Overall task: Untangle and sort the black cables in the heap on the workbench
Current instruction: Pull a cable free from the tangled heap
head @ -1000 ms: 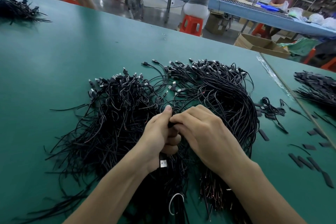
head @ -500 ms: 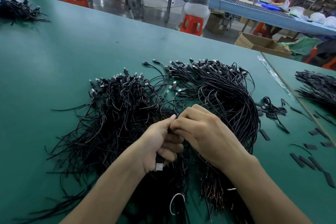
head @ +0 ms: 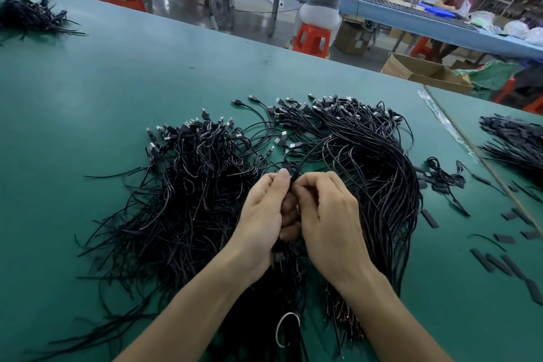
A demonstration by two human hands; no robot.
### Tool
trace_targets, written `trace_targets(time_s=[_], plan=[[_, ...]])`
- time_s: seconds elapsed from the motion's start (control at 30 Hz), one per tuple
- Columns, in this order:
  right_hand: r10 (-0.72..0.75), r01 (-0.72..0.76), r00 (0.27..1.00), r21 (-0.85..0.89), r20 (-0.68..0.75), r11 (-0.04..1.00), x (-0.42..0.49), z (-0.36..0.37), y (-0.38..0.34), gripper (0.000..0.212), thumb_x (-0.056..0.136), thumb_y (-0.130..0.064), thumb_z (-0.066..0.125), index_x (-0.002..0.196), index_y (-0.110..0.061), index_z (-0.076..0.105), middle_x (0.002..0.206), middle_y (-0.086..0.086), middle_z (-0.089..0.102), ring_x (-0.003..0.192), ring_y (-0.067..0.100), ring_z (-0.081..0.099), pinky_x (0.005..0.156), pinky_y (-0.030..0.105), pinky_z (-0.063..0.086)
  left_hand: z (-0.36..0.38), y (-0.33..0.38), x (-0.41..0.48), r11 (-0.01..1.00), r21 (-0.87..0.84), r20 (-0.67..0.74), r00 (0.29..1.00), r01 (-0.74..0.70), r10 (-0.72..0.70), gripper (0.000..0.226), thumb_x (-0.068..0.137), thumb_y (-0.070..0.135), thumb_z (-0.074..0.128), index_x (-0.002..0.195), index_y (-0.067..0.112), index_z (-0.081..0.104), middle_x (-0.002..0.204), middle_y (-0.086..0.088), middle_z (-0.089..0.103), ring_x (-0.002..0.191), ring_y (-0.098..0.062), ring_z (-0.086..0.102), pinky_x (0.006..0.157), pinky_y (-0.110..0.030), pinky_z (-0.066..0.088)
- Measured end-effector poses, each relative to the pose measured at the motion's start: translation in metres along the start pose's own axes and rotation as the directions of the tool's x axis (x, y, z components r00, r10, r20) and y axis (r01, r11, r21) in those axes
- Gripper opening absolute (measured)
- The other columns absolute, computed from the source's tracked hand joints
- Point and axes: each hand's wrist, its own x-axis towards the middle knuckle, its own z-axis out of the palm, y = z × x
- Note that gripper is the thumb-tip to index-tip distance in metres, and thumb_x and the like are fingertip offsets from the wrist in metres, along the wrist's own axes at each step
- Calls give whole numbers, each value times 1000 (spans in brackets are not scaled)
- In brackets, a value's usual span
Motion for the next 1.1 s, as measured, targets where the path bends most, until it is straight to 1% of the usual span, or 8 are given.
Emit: trace_targets(time_s=[0.1, 0.23, 0.43, 0.57, 0.63, 0.77, 0.9, 1.1], plan=[[75, -74, 997, 280, 5, 957, -1, -2, -7, 18, 100, -10, 54, 89, -22, 61, 91, 1, 63, 70, 4, 66, 55, 13, 53, -1, 0, -3, 996, 60, 28, 998, -64, 62, 30, 106, 29, 44, 78, 18, 46, 60, 5, 43, 46, -8, 33, 38, -19, 28], [162, -173, 985, 327, 60, 929, 2, -6, -9, 15, 100, -17, 55, 89, -20, 64, 80, -5, 70, 72, 7, 67, 63, 21, 54, -2, -1, -4, 943, 193, 57, 963, -271, 265, 21, 106, 24, 43, 86, 16, 46, 59, 11, 45, 49, -5, 38, 42, -18, 36], [352, -523, 852, 612, 387, 593, 6, -12, -18, 21, 101, -17, 55, 86, -8, 68, 75, -2, 69, 71, 10, 62, 66, 24, 53, -7, 0, -3, 833, 312, 122, 889, -457, 442, 13, 98, 28, 47, 90, 16, 46, 65, 12, 48, 59, -9, 42, 51, -24, 40], [159, -189, 980, 327, 116, 926, 8, -20, -12, 8, 93, -16, 67, 92, -24, 65, 79, -16, 68, 72, 1, 64, 66, 16, 51, -5, 2, -4, 905, 302, 85, 954, -301, 289, 17, 106, 23, 44, 90, 16, 45, 55, 12, 42, 45, -4, 36, 41, -18, 34], [-9, -5, 997, 169, 81, 986, 8, -26, -7, 16, 90, -16, 71, 101, -28, 67, 83, -15, 66, 83, 2, 65, 71, 11, 48, -5, 4, -4, 949, 250, 57, 982, -191, 182, 15, 106, 22, 43, 94, 13, 45, 54, 9, 39, 44, -5, 32, 39, -17, 31], [-220, 231, 960, -42, 175, 972, 13, -37, 2, 17, 91, -18, 71, 106, -24, 73, 96, -13, 67, 91, 1, 62, 80, 11, 46, -6, 6, -2, 994, 97, 64, 997, -55, 49, 5, 107, 19, 42, 107, 15, 44, 52, 7, 36, 41, -5, 27, 34, -15, 25], [-347, 392, 900, -144, 264, 908, 17, -43, 4, 18, 94, -14, 66, 112, -16, 72, 99, -3, 67, 94, 13, 63, 83, 33, 54, -8, 8, 1, 996, 7, 90, 992, 88, -89, 9, 105, 18, 45, 114, 14, 43, 52, 5, 36, 39, -4, 26, 31, -13, 23], [-344, 427, 877, -217, 336, 878, 18, -42, 3, 16, 94, -19, 67, 109, -16, 72, 97, -3, 65, 95, 14, 60, 85, 34, 53, -11, 8, 6, 968, -42, 90, 966, 247, -242, 7, 105, 17, 45, 106, 11, 48, 51, 4, 34, 36, -2, 24, 28, -10, 20]])
